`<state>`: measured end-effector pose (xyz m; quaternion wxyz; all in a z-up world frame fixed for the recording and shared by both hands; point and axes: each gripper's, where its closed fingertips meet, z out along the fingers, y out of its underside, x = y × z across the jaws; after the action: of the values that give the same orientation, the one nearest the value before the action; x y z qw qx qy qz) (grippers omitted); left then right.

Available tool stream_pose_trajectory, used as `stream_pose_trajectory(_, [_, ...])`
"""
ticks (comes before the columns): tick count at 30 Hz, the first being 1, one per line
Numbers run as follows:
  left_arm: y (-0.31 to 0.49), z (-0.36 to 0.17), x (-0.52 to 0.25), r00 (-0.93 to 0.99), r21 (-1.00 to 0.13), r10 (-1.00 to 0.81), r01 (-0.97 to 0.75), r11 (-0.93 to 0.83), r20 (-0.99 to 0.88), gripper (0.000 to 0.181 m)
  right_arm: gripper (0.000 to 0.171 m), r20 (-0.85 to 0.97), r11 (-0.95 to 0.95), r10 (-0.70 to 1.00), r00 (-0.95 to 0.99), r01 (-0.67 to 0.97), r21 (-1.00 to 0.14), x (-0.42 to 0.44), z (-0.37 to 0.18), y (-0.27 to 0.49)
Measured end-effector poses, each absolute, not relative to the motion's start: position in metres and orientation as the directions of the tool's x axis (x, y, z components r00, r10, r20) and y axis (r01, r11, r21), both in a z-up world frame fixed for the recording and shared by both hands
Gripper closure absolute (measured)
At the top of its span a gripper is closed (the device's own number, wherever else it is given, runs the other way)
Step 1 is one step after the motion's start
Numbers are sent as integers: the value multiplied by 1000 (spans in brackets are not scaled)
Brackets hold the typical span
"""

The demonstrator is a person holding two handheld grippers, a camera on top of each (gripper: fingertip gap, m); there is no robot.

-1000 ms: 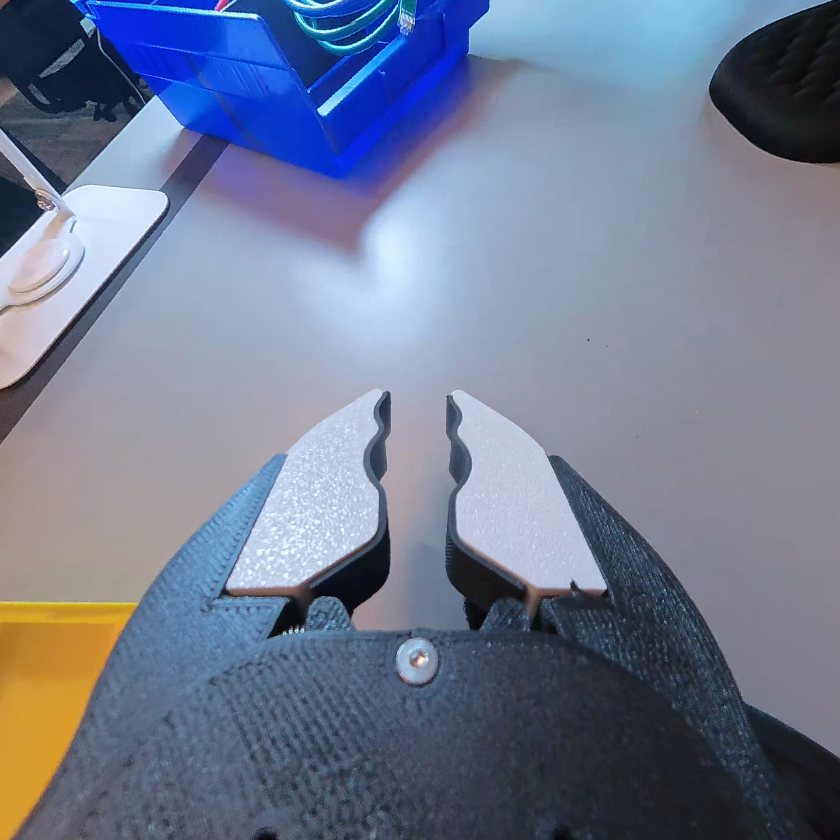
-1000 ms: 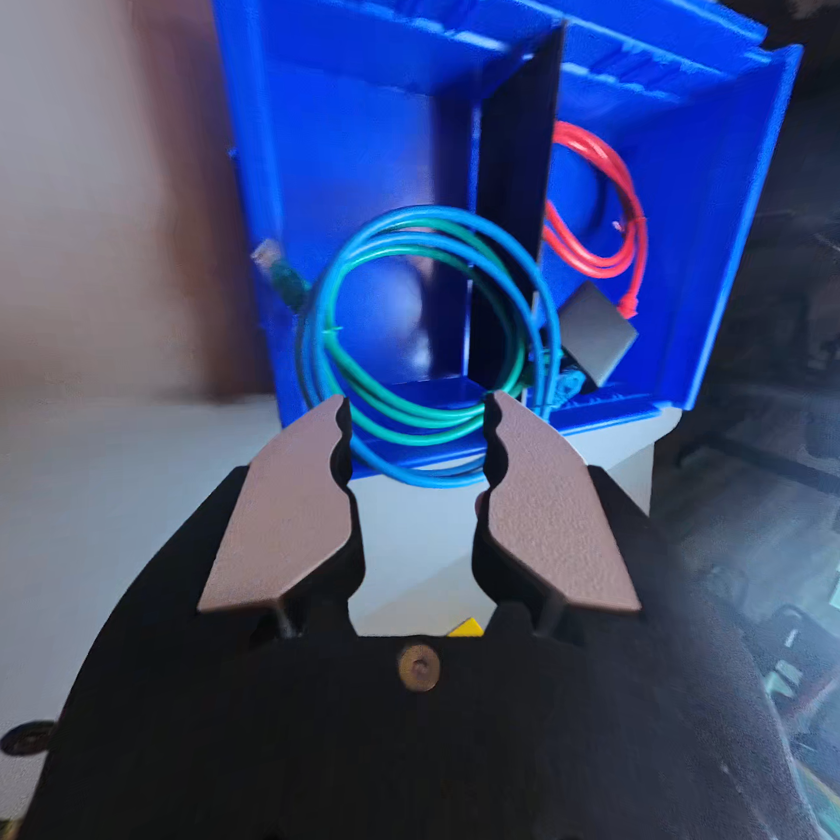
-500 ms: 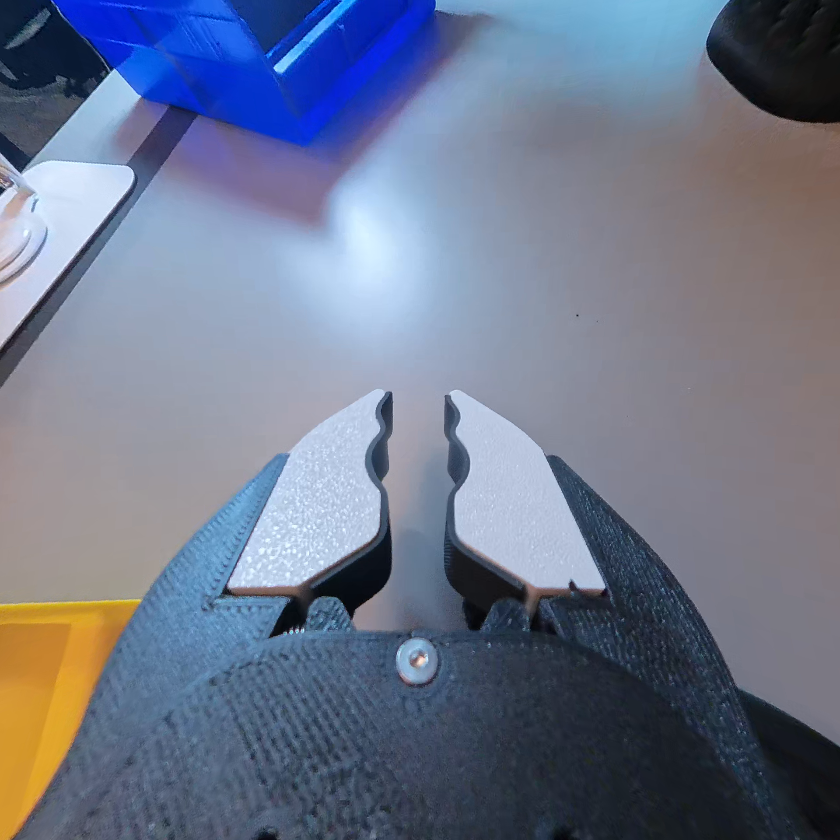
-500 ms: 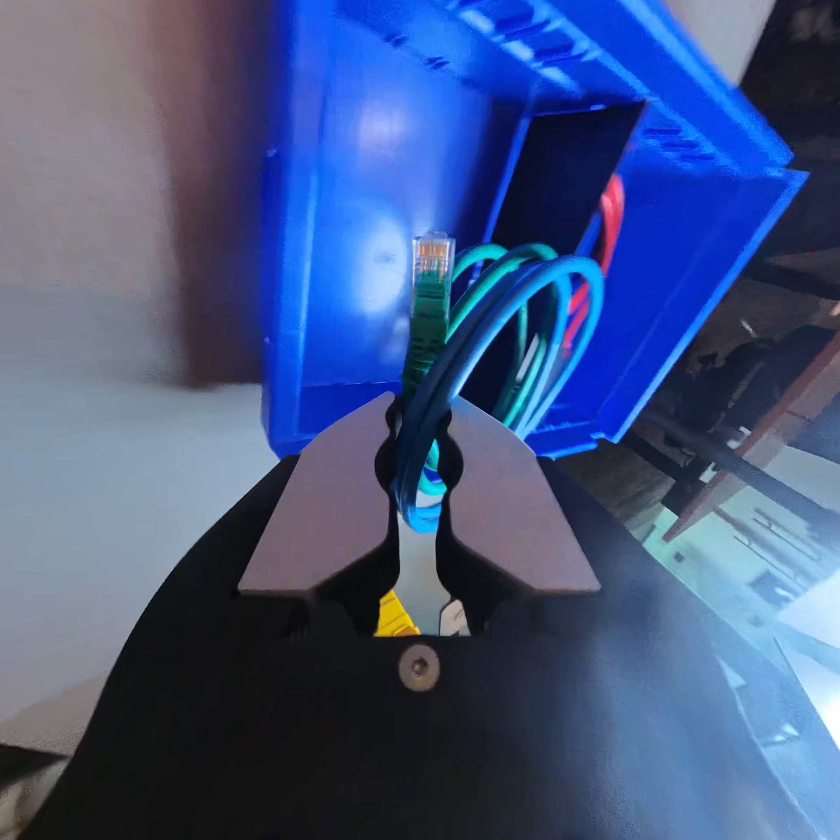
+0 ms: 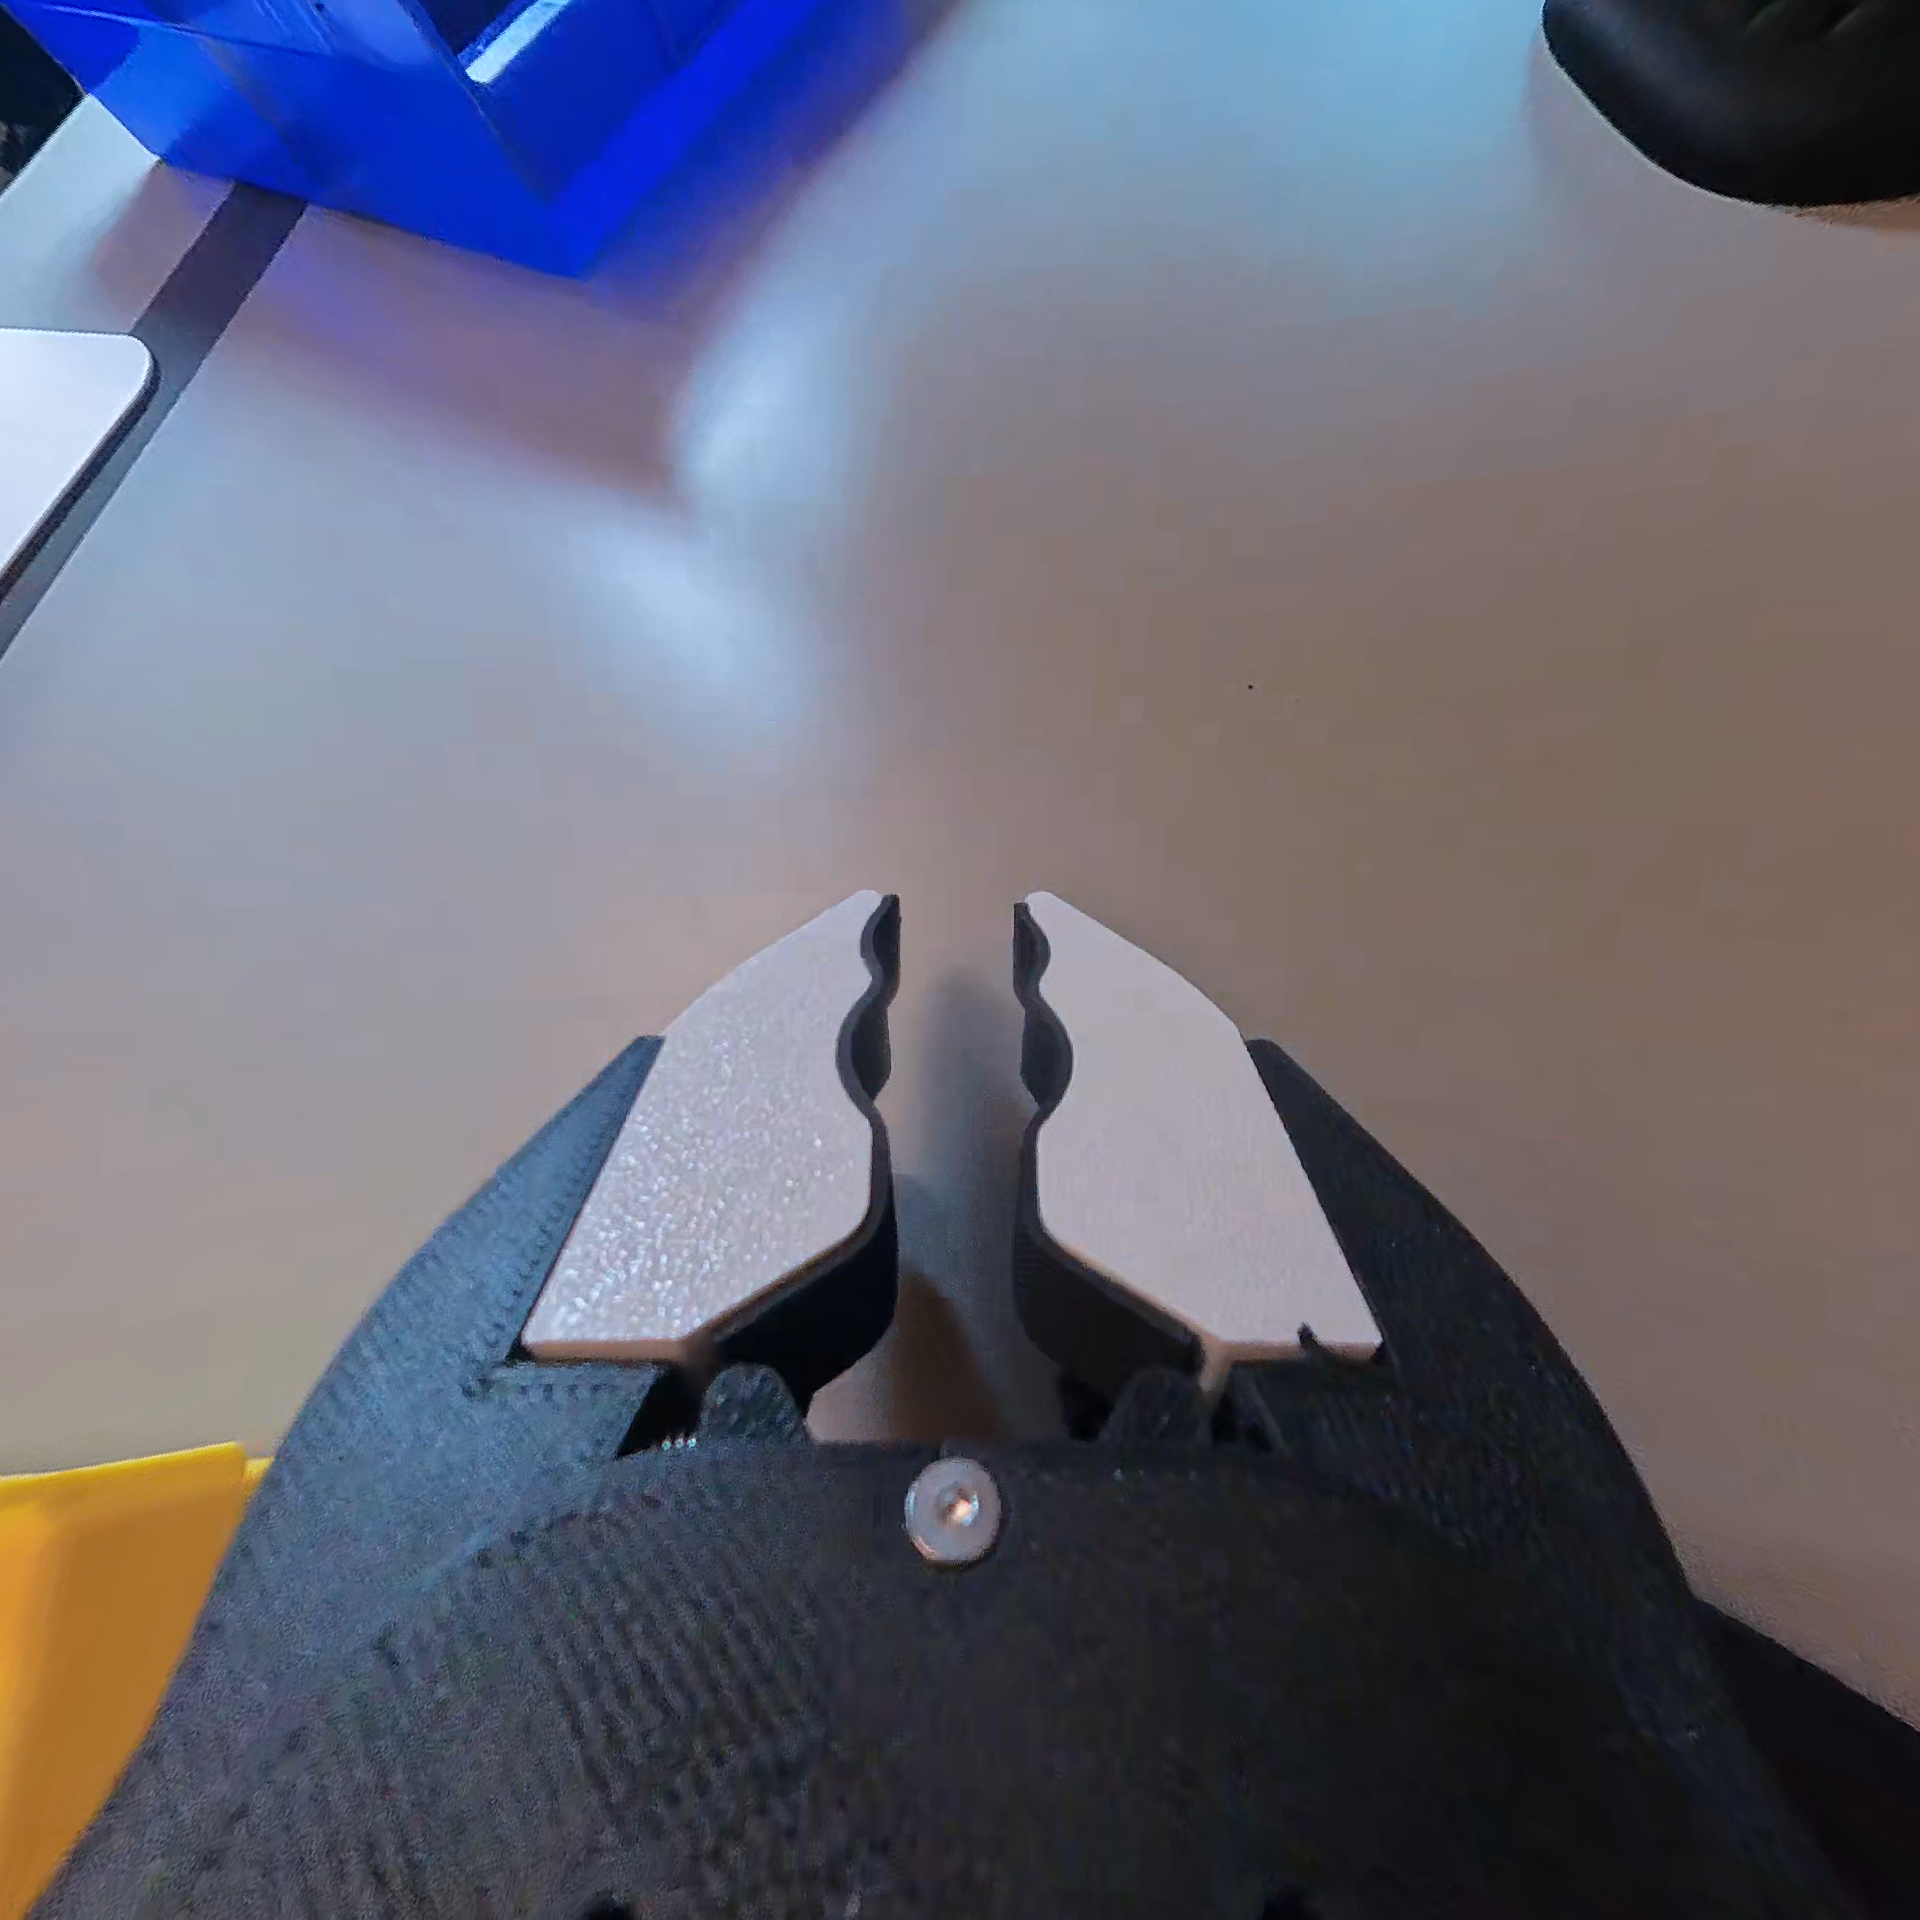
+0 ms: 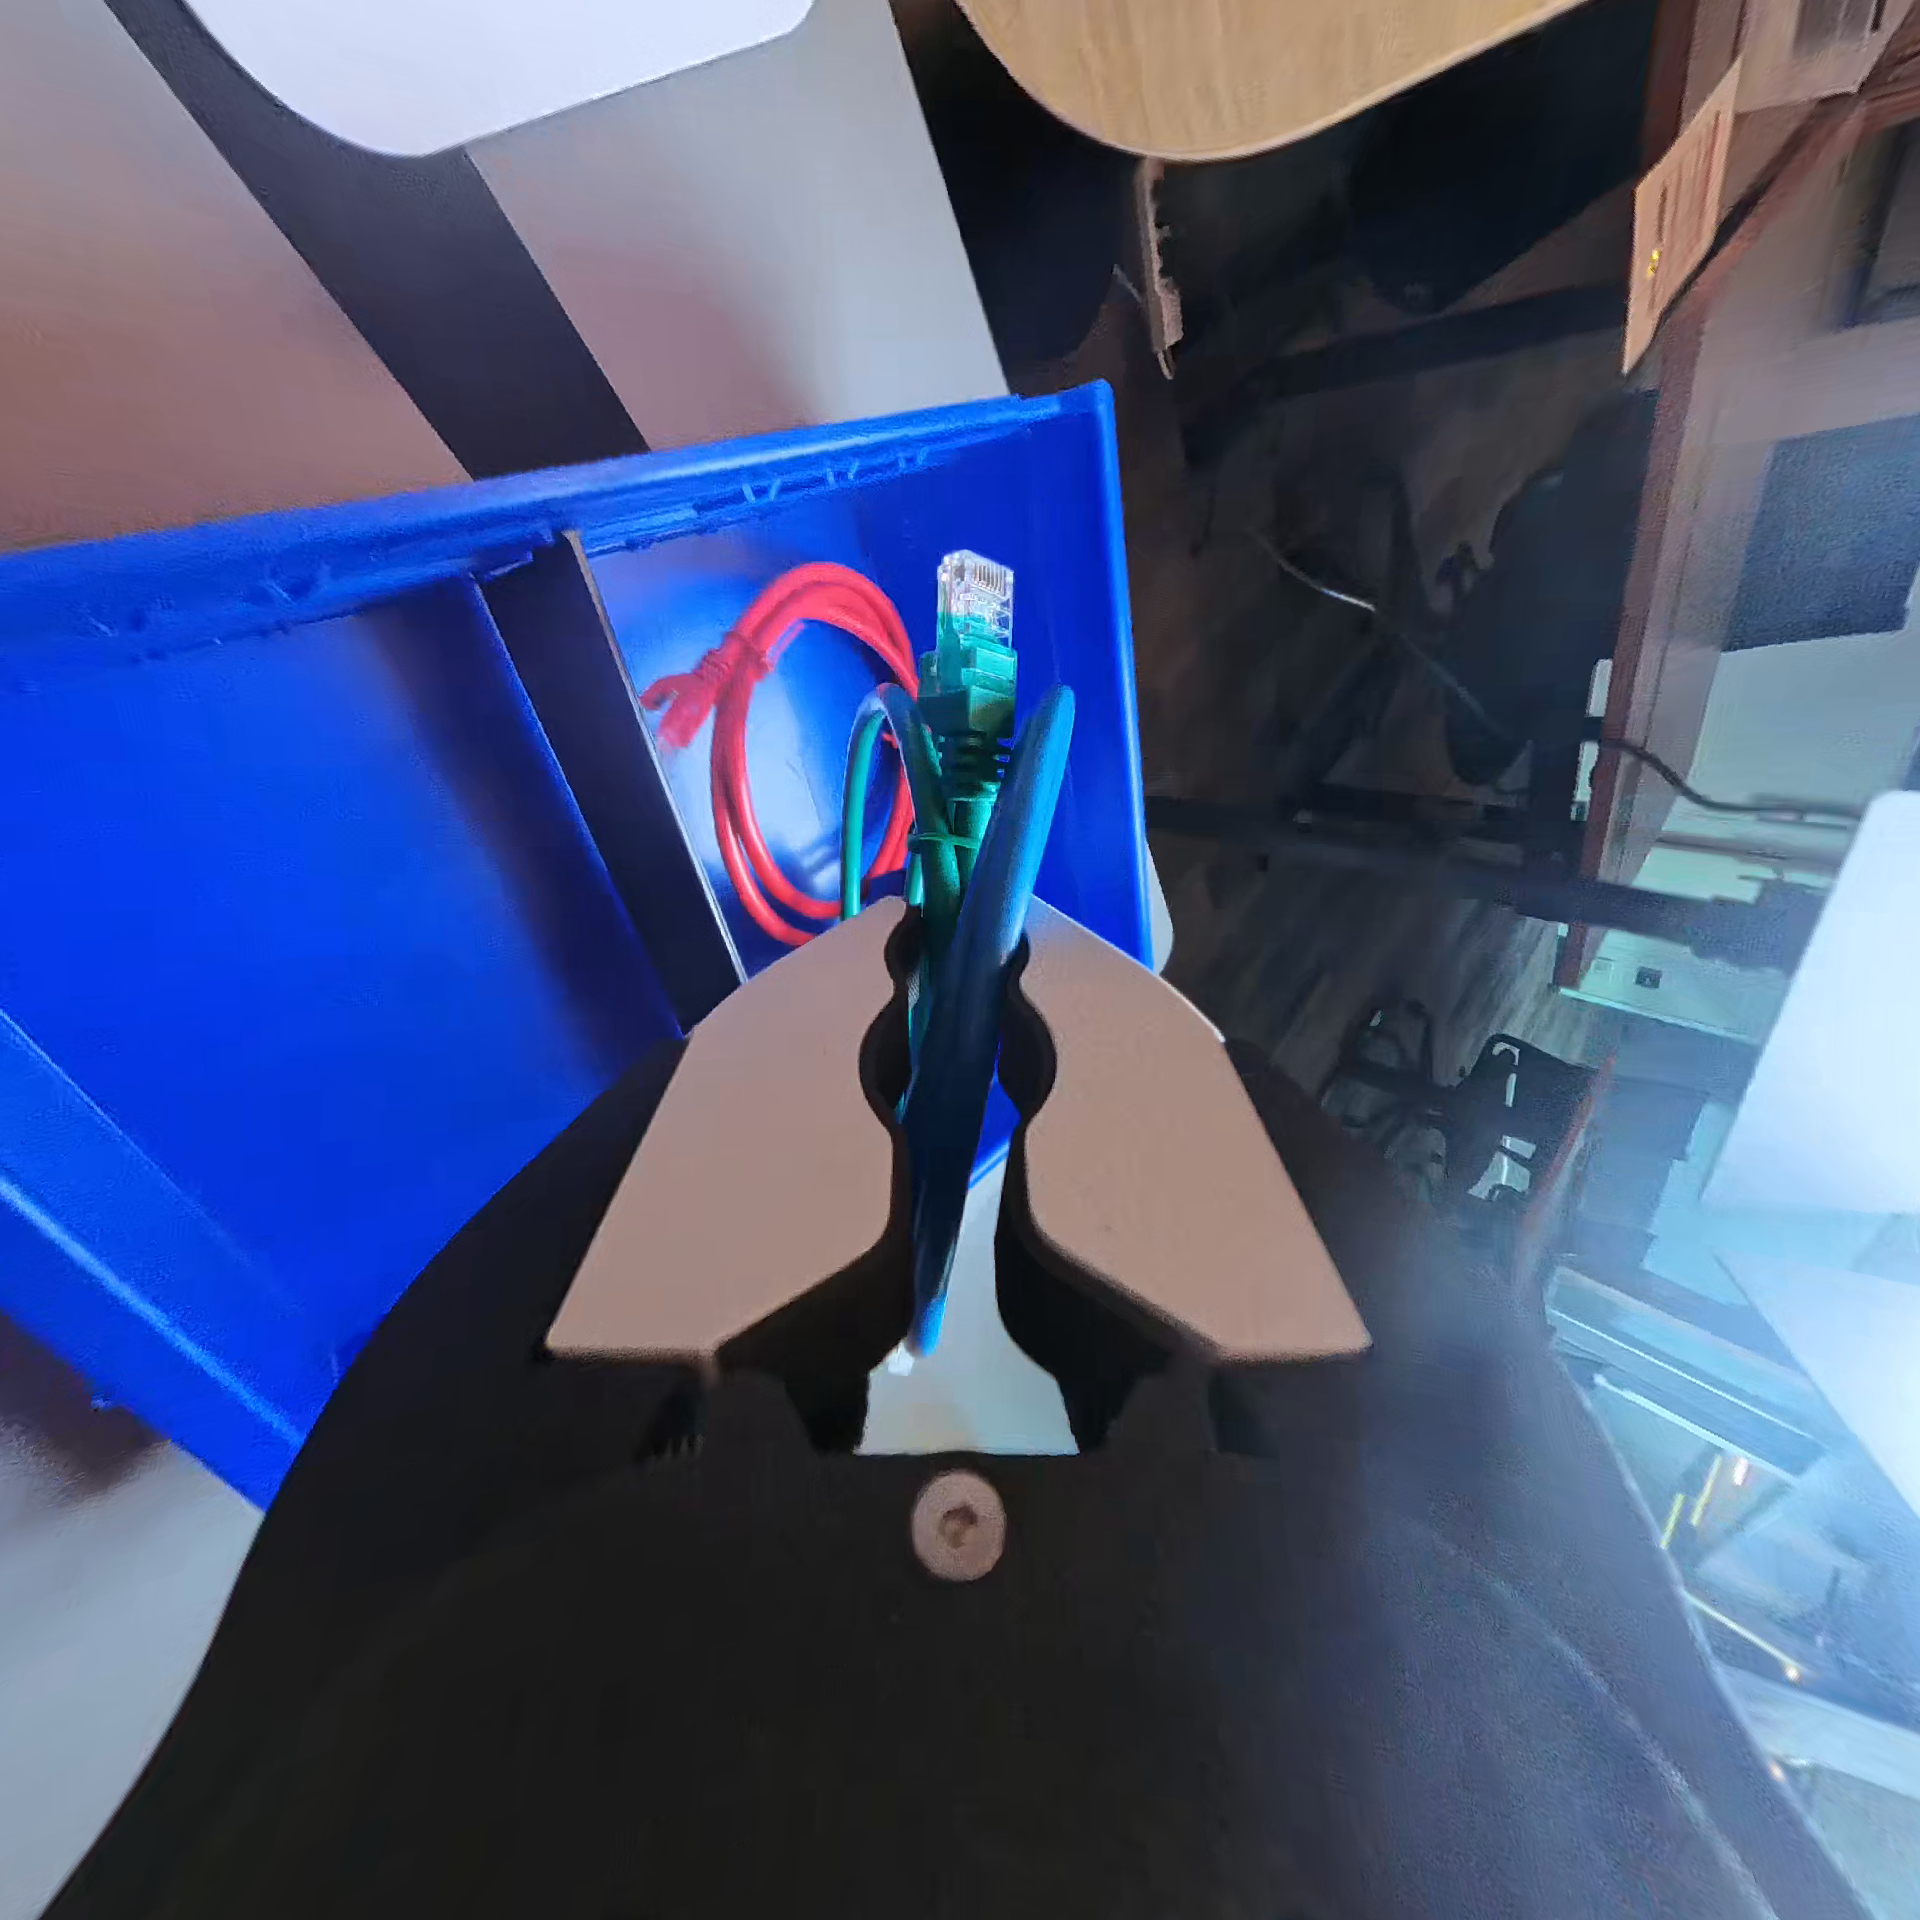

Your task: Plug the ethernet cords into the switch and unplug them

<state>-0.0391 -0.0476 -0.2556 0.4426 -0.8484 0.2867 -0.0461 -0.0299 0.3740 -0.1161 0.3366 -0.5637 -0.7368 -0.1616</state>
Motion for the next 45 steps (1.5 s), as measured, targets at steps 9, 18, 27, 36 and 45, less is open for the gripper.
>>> stream_pose_trajectory(9, [-51, -259, -37, 826, -771, -538, -451, -450, -168, 162, 159, 575, 375, 760, -302, 927, -9, -65, -193, 389])
stream_pose_trajectory(18, [-51, -260, -34, 820, -772, -549, -451, -449, -160, 162, 154, 558, 445, 743, -370, 895, 2, -66, -195, 393])
stream_pose_trajectory(27, [-51, -261, -36, 825, -771, -544, -446, -454, -157, 161, 119, 384, 393, 888, -252, 850, -350, -49, -143, 342])
stream_pose_trajectory(36, [-48, -258, -34, 834, -786, -535, -419, -454, -135, 160, 146, 569, 397, 822, -21, 737, -547, 3, -82, 348])
stream_pose_trajectory(45, [-49, -255, -38, 838, -783, -521, -432, -448, -164, 160, 117, 657, 547, 657, -371, 834, -76, 14, -147, 342])
